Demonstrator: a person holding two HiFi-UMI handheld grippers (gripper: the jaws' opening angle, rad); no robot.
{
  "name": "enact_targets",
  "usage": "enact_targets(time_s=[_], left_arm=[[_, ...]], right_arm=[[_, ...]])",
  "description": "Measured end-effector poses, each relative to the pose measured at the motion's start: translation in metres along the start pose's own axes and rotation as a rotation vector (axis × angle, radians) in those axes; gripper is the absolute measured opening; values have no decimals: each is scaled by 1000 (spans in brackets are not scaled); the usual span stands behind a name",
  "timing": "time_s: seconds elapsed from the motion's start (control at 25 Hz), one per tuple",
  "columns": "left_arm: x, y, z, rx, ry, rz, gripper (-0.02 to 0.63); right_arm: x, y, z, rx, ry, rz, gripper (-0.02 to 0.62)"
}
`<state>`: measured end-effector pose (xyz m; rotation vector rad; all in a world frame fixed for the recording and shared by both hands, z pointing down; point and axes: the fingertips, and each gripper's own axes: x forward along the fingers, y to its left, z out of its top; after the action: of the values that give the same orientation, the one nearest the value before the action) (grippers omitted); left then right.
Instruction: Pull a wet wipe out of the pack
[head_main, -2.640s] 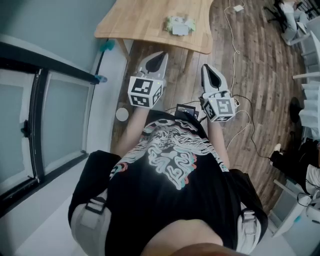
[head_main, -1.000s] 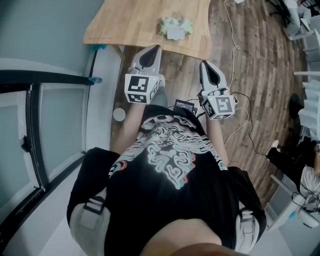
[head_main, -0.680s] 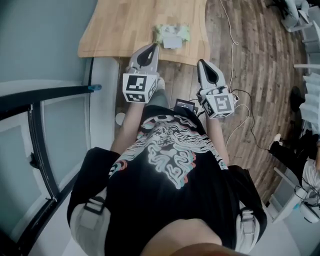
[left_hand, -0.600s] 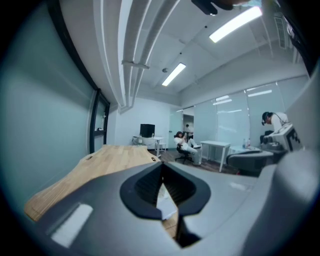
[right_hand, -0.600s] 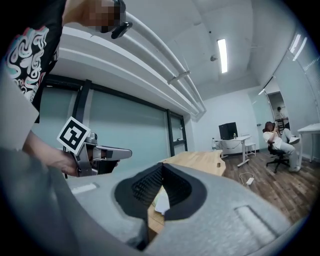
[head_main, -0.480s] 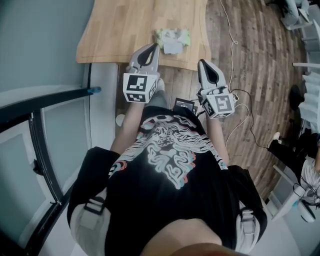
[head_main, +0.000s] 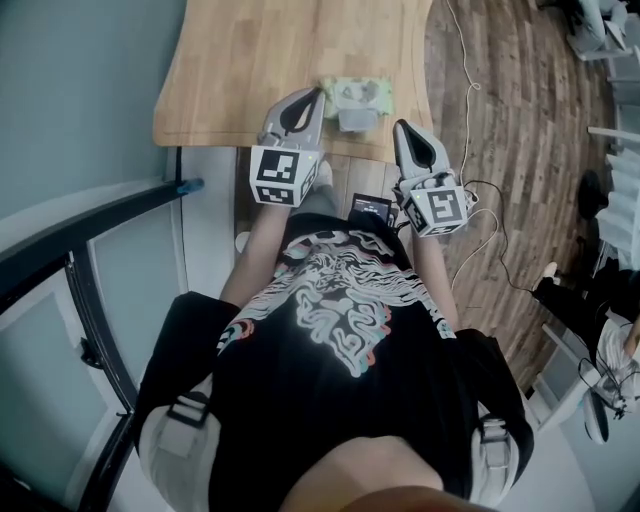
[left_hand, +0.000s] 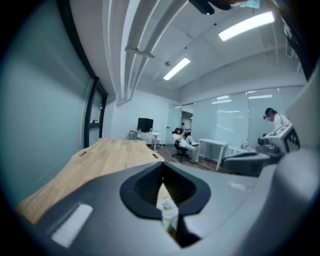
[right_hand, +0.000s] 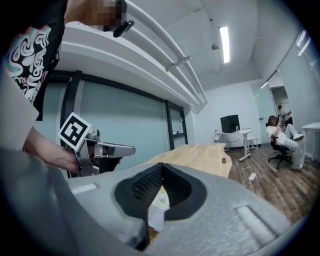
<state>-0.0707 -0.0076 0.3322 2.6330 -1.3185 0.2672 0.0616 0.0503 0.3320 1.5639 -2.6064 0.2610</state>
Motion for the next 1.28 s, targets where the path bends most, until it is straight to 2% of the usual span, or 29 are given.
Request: enact_targets(time_s=[0.4,0.56,0.84,1.04,1.28], left_arm=[[48,22,-34,9,84,-82,-9],[59,17,-39,50,118,-133,-8],[68,8,-49,168,149,-201,-8],[75,6,-58,160,168,-233,-8],[82,12,-70,154,191,-225,-8]], right_arm=[[44,-5,-22,0,65,6,-2],[50,-6,-29,10,83,11,-2],[60,-4,-40,18,101,-1,-2],[66,-7,-46,13,121,-8,-2],[73,-8,-56,28,160,3,-2]])
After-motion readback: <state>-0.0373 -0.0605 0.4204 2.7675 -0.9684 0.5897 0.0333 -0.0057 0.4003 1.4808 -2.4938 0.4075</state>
